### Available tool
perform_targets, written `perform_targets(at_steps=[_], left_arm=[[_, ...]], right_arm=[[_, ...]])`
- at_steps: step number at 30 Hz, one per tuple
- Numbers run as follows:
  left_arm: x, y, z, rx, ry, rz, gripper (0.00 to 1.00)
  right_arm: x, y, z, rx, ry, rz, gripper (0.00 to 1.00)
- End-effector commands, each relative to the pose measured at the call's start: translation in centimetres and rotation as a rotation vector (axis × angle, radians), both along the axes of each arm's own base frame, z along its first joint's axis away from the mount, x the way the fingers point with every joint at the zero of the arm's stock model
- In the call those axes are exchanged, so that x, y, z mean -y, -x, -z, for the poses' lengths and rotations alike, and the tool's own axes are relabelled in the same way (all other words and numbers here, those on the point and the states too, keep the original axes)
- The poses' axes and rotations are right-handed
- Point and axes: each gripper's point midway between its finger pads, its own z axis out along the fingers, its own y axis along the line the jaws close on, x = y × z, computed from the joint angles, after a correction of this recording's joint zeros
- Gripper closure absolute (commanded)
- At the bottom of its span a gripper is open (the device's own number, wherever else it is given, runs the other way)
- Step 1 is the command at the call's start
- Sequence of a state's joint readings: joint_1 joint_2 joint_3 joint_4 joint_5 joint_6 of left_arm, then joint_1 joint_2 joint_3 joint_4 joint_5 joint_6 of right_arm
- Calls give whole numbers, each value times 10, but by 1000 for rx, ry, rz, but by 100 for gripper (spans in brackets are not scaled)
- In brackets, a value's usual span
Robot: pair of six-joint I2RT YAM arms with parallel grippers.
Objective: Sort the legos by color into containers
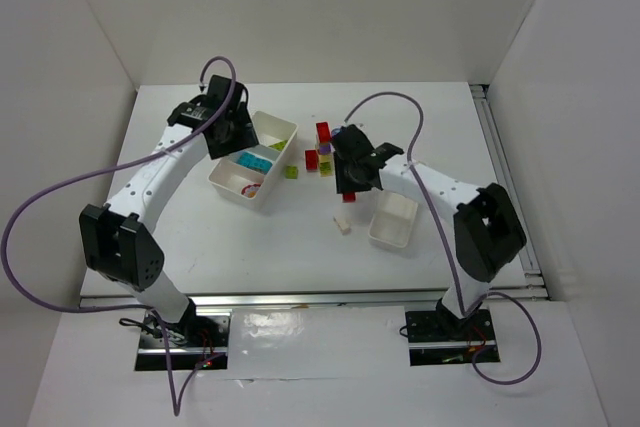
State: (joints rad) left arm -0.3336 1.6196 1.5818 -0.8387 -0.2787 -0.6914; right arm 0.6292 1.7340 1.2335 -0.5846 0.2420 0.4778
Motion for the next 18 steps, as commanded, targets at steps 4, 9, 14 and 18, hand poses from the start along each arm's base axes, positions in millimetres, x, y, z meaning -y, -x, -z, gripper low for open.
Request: perform_targets(at_steps=[4, 9, 14, 18], left_arm=[[-53, 5, -9, 4, 50, -165, 26], [-102, 16, -17, 23, 66, -298, 23], [-129, 14, -27, 55, 73, -344, 19], [-140, 12, -42, 92, 118, -366, 19]], right_arm=[[-90, 3, -122, 212, -198, -361, 68], [-163, 1, -157, 308, -251, -545, 68], [-223, -30, -163, 395, -276, -633, 66], [-259, -41, -136, 411, -267, -697, 65]])
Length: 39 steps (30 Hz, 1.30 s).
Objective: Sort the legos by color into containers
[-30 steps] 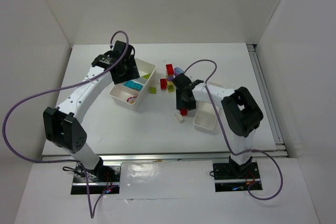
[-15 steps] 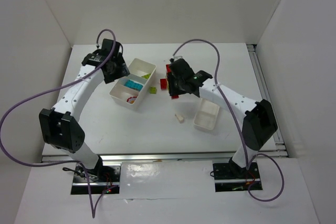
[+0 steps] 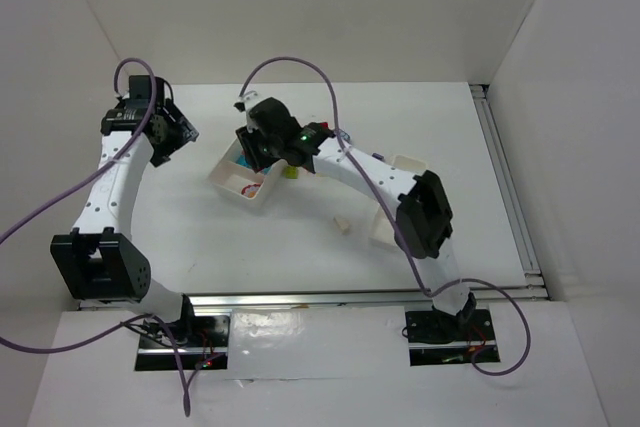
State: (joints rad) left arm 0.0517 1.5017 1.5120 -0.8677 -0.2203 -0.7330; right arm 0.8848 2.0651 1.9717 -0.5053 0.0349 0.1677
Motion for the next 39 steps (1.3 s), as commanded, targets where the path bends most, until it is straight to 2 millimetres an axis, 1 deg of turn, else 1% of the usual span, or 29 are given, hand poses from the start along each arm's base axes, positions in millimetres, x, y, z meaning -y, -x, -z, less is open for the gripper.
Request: perform_targets(at_steps=[1, 3, 7, 9, 10, 12, 13, 15, 16, 17, 18, 20, 21, 22, 23, 25, 26, 27, 28, 29, 30, 31, 32, 33, 35, 36, 37, 38, 39], left_arm=[[-3, -3, -32, 106, 34, 12, 19], [0, -5, -30, 109, 43, 34, 19], [-1, -2, -23, 90, 54, 33, 19], [1, -4, -24, 100, 61, 40, 19], [2, -4, -24, 99, 63, 52, 19], [2, -5, -20, 88, 58, 59, 19], [2, -5, -20, 88, 58, 59, 19], [2, -5, -20, 86, 52, 66, 19], [2, -5, -20, 86, 52, 66, 19], [-2, -6, -17, 78, 53, 57, 19], [-2, -6, -17, 77, 53, 57, 19], [-2, -7, -21, 87, 52, 57, 19], [-2, -7, -21, 87, 52, 57, 19], [-9, -8, -24, 95, 39, 37, 19], [-13, -7, -24, 93, 31, 36, 19], [-17, -8, -28, 102, 24, 32, 18], [-17, -8, -28, 102, 24, 32, 18], [-17, -9, -33, 114, 22, 32, 18], [-17, -9, -33, 114, 22, 32, 18], [-17, -8, -36, 123, 20, 33, 18], [-15, -8, -36, 124, 32, 43, 18], [-14, -7, -39, 133, 30, 43, 18], [-13, -8, -37, 136, 43, 42, 18], [-13, -8, -37, 136, 43, 42, 18], [-12, -7, -33, 126, 45, 42, 18], [-14, -7, -33, 125, 37, 35, 18], [-15, -6, -33, 122, 28, 45, 18], [-18, -5, -29, 113, 29, 36, 18], [-18, -5, -29, 111, 23, 43, 18]], right_arm=[[-27, -15, -6, 95, -27, -48, 65], [-34, -21, -2, 104, -37, -47, 65], [-47, -38, 11, 139, -18, -44, 64], [-52, -42, 16, 139, -18, -44, 63], [-53, -42, 27, 126, -2, -45, 63], [-56, -39, 27, 116, -11, -67, 62], [-55, -38, 41, 99, 8, -68, 60], [-63, -27, 45, 97, 10, -90, 58], [-63, -27, 50, 91, 17, -90, 56], [-64, -26, 50, 88, 14, -98, 54], [-65, -26, 56, 76, 16, -93, 43], [-68, -23, 56, 66, 7, -114, 29], [-68, -23, 56, 66, 6, -114, 24], [-68, -23, 45, 80, -10, -113, 17], [-70, -18, 33, 84, -20, -109, 14], [-64, -19, 16, 107, -28, -88, 14], [-55, -19, -3, 132, -36, -64, 16], [-44, -23, -11, 151, -27, -6, 20], [-35, -21, -20, 153, -35, 29, 24], [-15, -12, -31, 157, -34, 59, 28], [3, -14, -38, 171, -34, 117, 32], [15, -7, -42, 169, -42, 137, 32], [32, -4, -42, 151, -54, 180, 32], [62, 11, -39, 142, -33, 225, 32], [95, 27, -25, 88, -8, 294, 27], [119, 43, -8, 54, 34, 319, 23], [136, 55, 9, 10, 86, 338, 19], [149, 64, 22, -17, 121, 362, 13], [158, 73, 33, -62, 135, 390, 10]])
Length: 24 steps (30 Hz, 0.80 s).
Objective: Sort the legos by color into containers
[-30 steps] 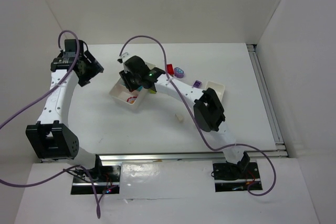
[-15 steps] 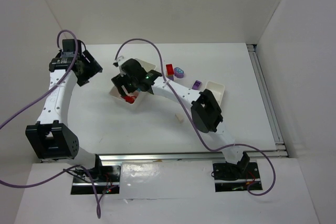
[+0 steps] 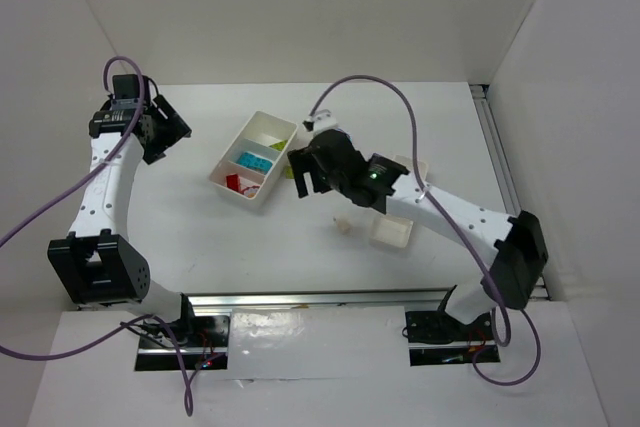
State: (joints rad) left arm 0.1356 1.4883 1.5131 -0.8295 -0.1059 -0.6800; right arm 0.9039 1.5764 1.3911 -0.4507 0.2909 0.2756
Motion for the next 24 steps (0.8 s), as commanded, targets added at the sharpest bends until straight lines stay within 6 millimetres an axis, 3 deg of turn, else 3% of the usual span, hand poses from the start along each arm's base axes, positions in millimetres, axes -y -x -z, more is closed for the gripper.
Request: perform_targets(at_steps=[1, 5, 7, 12, 15, 16, 24], left_arm=[[-5, 0, -20, 61, -29, 12, 18], [0, 0, -17, 58, 4, 13, 18], [8, -1, -17, 58, 4, 33, 18], [2, -4, -19, 55, -24, 22, 18], [0, -4, -19, 52, -38, 24, 18], [0, -4, -19, 52, -38, 24, 18], [3, -7, -19, 52, -32, 26, 18]], right_arm=[[54, 29, 58, -145, 114, 153, 8], [76, 40, 95, -243, 167, 178, 5], [74, 40, 117, -301, 169, 149, 7], [79, 31, 154, -351, 235, 123, 12], [83, 21, 162, -335, 244, 134, 17], [84, 24, 173, -357, 263, 120, 18], [85, 22, 187, -390, 265, 113, 50]])
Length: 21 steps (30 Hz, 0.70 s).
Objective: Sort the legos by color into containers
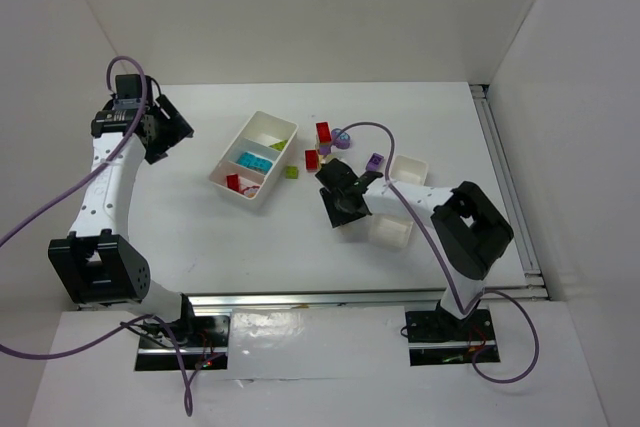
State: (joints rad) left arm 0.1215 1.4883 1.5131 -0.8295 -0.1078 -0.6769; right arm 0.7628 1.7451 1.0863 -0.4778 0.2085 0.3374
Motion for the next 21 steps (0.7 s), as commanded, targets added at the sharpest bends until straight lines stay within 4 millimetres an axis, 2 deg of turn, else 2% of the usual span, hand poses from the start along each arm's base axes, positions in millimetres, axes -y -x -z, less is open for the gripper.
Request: perform_targets(at_steps=[1, 4, 5, 7, 8, 9, 10, 12, 13, 14, 15, 16, 17, 18, 19, 20, 21], left_arm=[[-2, -8, -16, 44, -27, 11, 18], [-2, -10, -23, 62, -29, 11, 19], [-2, -12, -19, 52, -28, 11, 19], [-3, -14, -26, 70, -30, 11, 19], [3, -14, -26, 71, -23, 28, 25], [3, -16, -26, 65, -22, 28, 32], [7, -17, -30, 74, -30, 46, 32], [21, -19, -41, 96, -37, 89, 32], [28, -20, -46, 107, -42, 125, 32], [46, -24, -48, 112, -57, 189, 34], [56, -21, -47, 101, -67, 229, 37], [68, -23, -47, 104, -65, 272, 40], [79, -20, -39, 71, -64, 316, 41], [101, -17, -37, 58, -61, 373, 42], [110, -9, -33, 29, -74, 405, 42], [128, -2, -22, -5, -98, 449, 42], [136, 2, -15, -24, -110, 468, 42]], right_arm=[[-6, -6, 2, 11, -28, -16, 53], [-9, -3, 3, 0, -40, -24, 62], [-9, -4, -1, 7, -46, -24, 65], [-3, -4, -5, 16, -25, -14, 70], [-7, -11, -21, 54, -45, -8, 70], [-3, -14, -30, 78, -31, 6, 71], [-3, -20, -43, 116, -34, -3, 71], [6, -39, -85, 220, -66, 44, 71], [23, -52, -99, 261, -58, 104, 71], [32, -61, -112, 294, -68, 140, 71], [40, -70, -133, 340, -103, 186, 71], [61, -79, -137, 350, -94, 255, 71], [71, -87, -143, 366, -102, 309, 69], [82, -91, -151, 383, -108, 356, 69], [102, -97, -150, 383, -95, 420, 69], [113, -99, -149, 381, -97, 479, 69], [122, -100, -145, 374, -95, 515, 69]])
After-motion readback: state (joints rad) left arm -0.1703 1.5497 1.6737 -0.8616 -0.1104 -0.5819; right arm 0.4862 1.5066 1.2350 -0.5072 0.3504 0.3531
